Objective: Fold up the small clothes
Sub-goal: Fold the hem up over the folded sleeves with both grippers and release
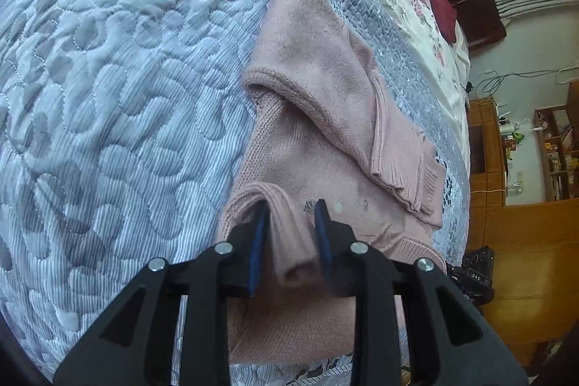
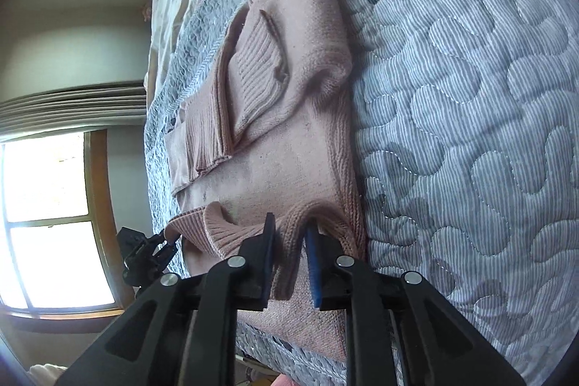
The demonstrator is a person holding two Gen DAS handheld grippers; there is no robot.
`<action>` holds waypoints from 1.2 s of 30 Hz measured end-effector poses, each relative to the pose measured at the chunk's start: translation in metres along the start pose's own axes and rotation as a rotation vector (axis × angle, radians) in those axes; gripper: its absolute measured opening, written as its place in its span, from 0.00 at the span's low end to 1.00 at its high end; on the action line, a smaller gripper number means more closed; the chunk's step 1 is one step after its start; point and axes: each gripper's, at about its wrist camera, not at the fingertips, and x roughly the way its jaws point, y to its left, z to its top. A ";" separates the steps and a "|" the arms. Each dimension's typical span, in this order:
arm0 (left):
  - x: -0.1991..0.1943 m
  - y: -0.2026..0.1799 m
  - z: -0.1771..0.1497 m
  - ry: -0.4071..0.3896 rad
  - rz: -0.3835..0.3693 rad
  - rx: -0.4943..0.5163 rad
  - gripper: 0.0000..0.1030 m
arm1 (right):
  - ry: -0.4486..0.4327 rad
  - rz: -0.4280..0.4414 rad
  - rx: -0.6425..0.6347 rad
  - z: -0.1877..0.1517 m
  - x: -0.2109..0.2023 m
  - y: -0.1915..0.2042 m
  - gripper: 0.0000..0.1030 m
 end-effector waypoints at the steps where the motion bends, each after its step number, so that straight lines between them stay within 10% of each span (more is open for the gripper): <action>1: -0.007 0.000 0.000 -0.016 -0.001 -0.004 0.38 | 0.000 -0.008 -0.006 -0.001 -0.001 0.003 0.18; 11: -0.025 -0.023 0.001 -0.019 0.130 0.189 0.50 | -0.101 -0.100 -0.085 0.000 -0.030 0.021 0.44; 20: 0.004 -0.054 -0.002 0.017 0.251 0.445 0.63 | -0.027 -0.284 -0.449 0.001 0.005 0.081 0.62; 36: 0.017 -0.063 0.007 0.056 0.213 0.587 0.63 | 0.068 -0.439 -0.598 -0.001 0.047 0.081 0.64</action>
